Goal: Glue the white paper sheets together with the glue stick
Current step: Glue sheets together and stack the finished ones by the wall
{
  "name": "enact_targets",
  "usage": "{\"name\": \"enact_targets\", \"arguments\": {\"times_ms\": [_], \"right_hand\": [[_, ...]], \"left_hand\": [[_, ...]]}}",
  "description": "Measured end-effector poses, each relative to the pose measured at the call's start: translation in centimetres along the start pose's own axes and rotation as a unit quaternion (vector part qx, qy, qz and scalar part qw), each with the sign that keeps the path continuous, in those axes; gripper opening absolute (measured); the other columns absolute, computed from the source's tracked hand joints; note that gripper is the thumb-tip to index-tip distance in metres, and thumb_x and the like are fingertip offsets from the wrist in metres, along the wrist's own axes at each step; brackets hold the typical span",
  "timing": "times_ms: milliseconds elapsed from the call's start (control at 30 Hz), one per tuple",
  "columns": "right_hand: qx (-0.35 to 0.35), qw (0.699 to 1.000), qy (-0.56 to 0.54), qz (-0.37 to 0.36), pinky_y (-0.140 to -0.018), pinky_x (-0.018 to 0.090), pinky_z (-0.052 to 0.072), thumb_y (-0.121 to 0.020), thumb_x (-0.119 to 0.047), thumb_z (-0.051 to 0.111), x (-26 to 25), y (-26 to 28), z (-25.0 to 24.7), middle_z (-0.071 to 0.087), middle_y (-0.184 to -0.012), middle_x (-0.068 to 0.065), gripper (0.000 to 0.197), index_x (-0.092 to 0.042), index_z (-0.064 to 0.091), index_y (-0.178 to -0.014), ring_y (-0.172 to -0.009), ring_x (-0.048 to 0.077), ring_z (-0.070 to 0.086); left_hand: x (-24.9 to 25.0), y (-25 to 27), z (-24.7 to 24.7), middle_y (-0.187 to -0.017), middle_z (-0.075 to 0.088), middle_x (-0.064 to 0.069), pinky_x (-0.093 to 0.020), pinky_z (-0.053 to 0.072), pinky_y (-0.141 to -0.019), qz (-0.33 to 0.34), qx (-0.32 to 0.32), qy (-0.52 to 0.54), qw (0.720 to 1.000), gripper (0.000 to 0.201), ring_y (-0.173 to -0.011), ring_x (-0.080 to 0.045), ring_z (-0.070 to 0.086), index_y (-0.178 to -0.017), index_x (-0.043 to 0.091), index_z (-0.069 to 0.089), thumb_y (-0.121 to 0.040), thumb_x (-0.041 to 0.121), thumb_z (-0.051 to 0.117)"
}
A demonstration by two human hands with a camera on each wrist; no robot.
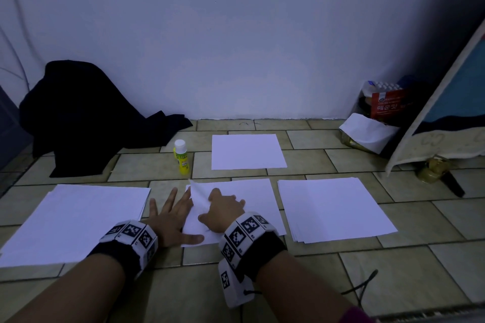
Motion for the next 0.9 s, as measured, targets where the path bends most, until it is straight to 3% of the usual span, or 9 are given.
{"name": "enact_targets", "arguments": {"times_ms": [100,200,267,333,367,467,633,800,900], "right_hand": [[-0.021,0.999,0.025,-0.017,-0.109,0.050,0.023,-0.088,-0.037,0.055,0.1,-0.3,0.0,0.053,-0.131,0.012,0.047,-0.012,0.049,-0.127,-0.128,0.032,0.039],[-0.024,0.999,0.035,-0.016,-0.109,0.050,0.025,-0.085,-0.038,0.058,0.1,-0.7,0.1,0.054,-0.130,0.011,0.047,-0.011,0.054,-0.123,-0.126,0.033,0.041],[-0.019,0.999,0.036,-0.017,-0.108,0.048,0.027,-0.084,-0.038,0.059,0.1,-0.8,0.1,0.056,-0.126,0.010,0.045,-0.011,0.056,-0.120,-0.122,0.032,0.044],[-0.016,0.999,0.029,-0.022,-0.107,0.047,0.027,-0.083,-0.037,0.061,0.2,-0.9,0.1,0.057,-0.124,0.008,0.044,-0.012,0.058,-0.119,-0.121,0.030,0.046],[-0.014,0.999,0.026,-0.025,-0.107,0.046,0.027,-0.083,-0.037,0.061,0.2,-0.9,0.1,0.057,-0.125,0.008,0.044,-0.013,0.057,-0.120,-0.122,0.029,0.046],[-0.013,0.999,0.020,-0.031,-0.110,0.046,0.024,-0.082,-0.037,0.063,0.1,-0.8,0.0,0.054,-0.130,0.006,0.050,-0.014,0.055,-0.125,-0.126,0.028,0.042],[-0.023,0.999,0.013,-0.034,-0.112,0.048,0.021,-0.082,-0.037,0.064,0.1,-0.7,-0.1,0.052,-0.134,0.007,0.053,-0.013,0.052,-0.128,-0.130,0.028,0.039],[-0.033,0.998,0.016,-0.042,-0.114,0.049,0.019,-0.081,-0.044,0.065,0.2,-0.6,0.0,0.047,-0.141,0.007,0.062,-0.013,0.050,-0.133,-0.135,0.028,0.034],[-0.035,0.998,0.027,-0.045,-0.113,0.049,0.019,-0.080,-0.055,0.063,0.1,-0.6,0.1,0.044,-0.144,0.008,0.071,-0.013,0.048,-0.135,-0.136,0.029,0.033]], "left_hand": [[-0.1,-0.1,0.0,-0.135,-0.049,0.008,-0.063,-0.013,-0.112,0.007,0.000,-0.002,1.000,0.162,-0.139,-0.023,-0.037,-0.150,0.021,-0.020,-0.014,0.105,0.000],[-0.4,-0.2,-0.1,-0.142,-0.050,0.000,-0.059,-0.012,-0.114,0.001,0.008,-0.005,1.000,0.161,-0.141,-0.023,-0.034,-0.153,0.020,-0.006,-0.017,0.106,0.002],[-0.9,0.1,-0.2,-0.144,-0.049,-0.003,-0.052,-0.011,-0.116,-0.006,0.017,0.010,1.000,0.140,-0.143,-0.024,-0.030,-0.153,0.024,-0.007,-0.043,0.105,0.024],[-1.0,0.5,-0.3,-0.140,-0.050,0.000,-0.046,-0.011,-0.117,-0.001,0.026,0.026,0.999,0.115,-0.144,-0.025,-0.026,-0.153,0.024,-0.011,-0.073,0.080,0.050],[-1.1,0.5,-0.4,-0.141,-0.050,0.001,-0.045,-0.011,-0.117,0.006,0.037,0.039,0.999,0.114,-0.145,-0.025,-0.024,-0.153,0.022,-0.012,-0.076,0.071,0.057],[-1.4,0.3,-0.7,-0.151,-0.040,-0.004,-0.045,-0.010,-0.118,0.007,0.074,0.091,0.993,0.118,-0.147,-0.022,-0.018,-0.151,0.014,-0.006,-0.074,0.056,0.073],[-1.7,0.2,-0.8,-0.156,-0.028,-0.001,-0.040,-0.009,-0.119,0.007,0.071,0.072,0.995,0.094,-0.148,-0.018,-0.009,-0.143,0.019,0.015,-0.077,0.052,0.073],[-2.1,-0.5,-0.5,-0.158,-0.024,0.000,-0.042,-0.009,-0.118,-0.004,0.070,0.052,0.996,0.097,-0.148,-0.016,-0.006,-0.145,0.016,0.015,-0.077,0.056,0.071],[-2.3,-0.6,-0.4,-0.159,-0.019,-0.001,-0.043,-0.007,-0.119,0.004,0.084,0.057,0.995,0.098,-0.149,-0.017,-0.004,-0.145,0.015,0.014,-0.077,0.049,0.074]]}}
Point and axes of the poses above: each hand's wrist, its own y-axis away from the middle knuckle, its own z-axis out of the palm, x = y × z, the point moved 6 cm from there along -y, towards the middle knuckle
